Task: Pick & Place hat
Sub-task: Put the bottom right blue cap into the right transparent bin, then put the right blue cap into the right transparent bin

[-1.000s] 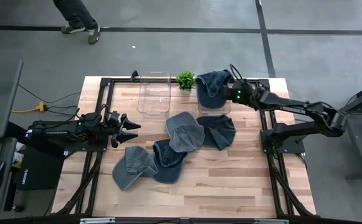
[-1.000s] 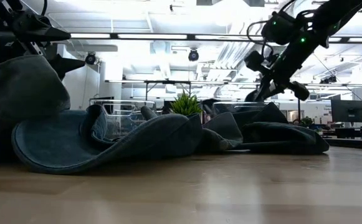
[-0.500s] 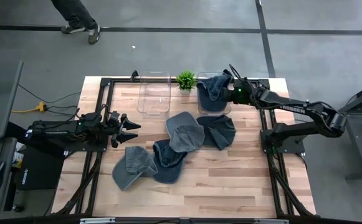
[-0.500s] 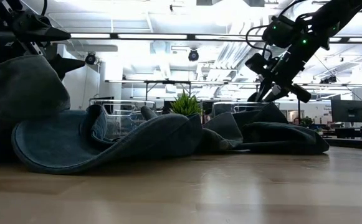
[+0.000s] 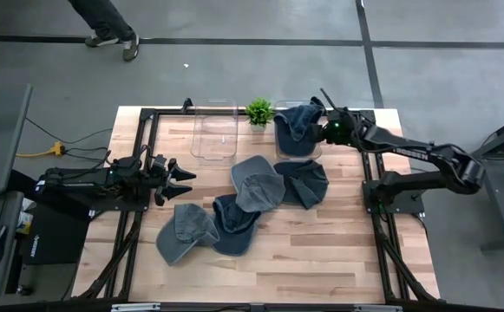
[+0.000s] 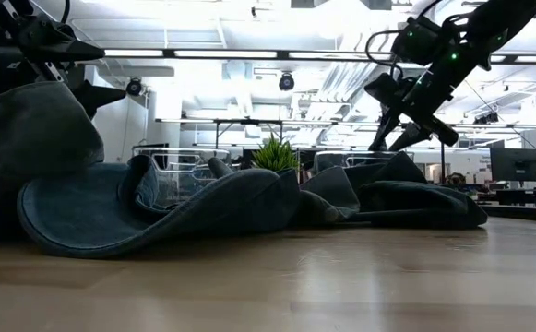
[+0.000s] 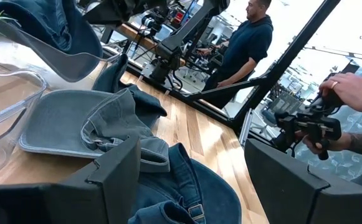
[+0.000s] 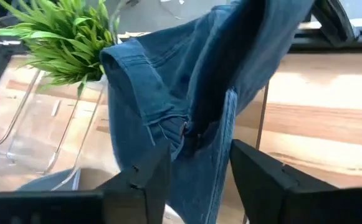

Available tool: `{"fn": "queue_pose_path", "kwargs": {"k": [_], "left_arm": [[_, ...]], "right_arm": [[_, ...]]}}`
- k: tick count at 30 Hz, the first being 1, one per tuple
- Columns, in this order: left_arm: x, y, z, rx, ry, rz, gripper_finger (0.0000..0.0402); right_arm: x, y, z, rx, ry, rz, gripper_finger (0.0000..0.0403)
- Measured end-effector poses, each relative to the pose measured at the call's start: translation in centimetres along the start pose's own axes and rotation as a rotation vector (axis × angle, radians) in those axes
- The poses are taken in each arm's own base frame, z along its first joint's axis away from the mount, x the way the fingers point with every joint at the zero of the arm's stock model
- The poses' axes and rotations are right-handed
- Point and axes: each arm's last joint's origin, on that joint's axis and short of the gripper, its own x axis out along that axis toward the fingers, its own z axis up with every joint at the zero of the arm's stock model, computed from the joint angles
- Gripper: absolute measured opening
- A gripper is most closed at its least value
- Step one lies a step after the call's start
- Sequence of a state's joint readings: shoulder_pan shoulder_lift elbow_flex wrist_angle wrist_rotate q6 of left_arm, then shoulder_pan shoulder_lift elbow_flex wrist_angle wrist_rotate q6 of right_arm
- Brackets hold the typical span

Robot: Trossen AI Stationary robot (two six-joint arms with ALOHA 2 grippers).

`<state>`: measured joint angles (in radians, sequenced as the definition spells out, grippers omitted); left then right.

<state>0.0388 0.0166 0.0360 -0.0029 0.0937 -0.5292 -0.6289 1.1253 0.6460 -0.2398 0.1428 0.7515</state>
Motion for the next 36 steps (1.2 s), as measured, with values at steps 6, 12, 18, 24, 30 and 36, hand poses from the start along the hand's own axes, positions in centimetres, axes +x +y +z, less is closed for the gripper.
{"fn": "queue_pose_path", "kwargs": {"k": [6,12,18,24,30,36], "left_arm": [[0.0,0.0,0.0,0.0,0.0,0.0,0.0266],[0.0,0.0,0.0,0.0,0.0,0.0,0.0266],[0.0,0.0,0.0,0.0,0.0,0.0,0.0266],[0.0,0.0,0.0,0.0,0.0,0.0,0.0266],[0.0,0.0,0.0,0.0,0.0,0.0,0.0266],[0.0,0.0,0.0,0.0,0.0,0.0,0.0266]], "right_arm": [[-1.0,0.1,0.3,-0.054,-0.019,0.038,0.0202],[-2.0,0.2,0.5,-0.119,-0.049,0.065,0.0217],[-3.1,1.0,0.3,-0.224,-0.051,0.172,0.0216],[-4.4,2.8,-1.3,-0.383,-0.031,0.288,0.0217],[-5.7,4.4,-3.9,-0.565,0.037,0.396,0.0216],[-7.5,5.4,-6.1,-0.717,0.061,0.482,0.0216]]}}
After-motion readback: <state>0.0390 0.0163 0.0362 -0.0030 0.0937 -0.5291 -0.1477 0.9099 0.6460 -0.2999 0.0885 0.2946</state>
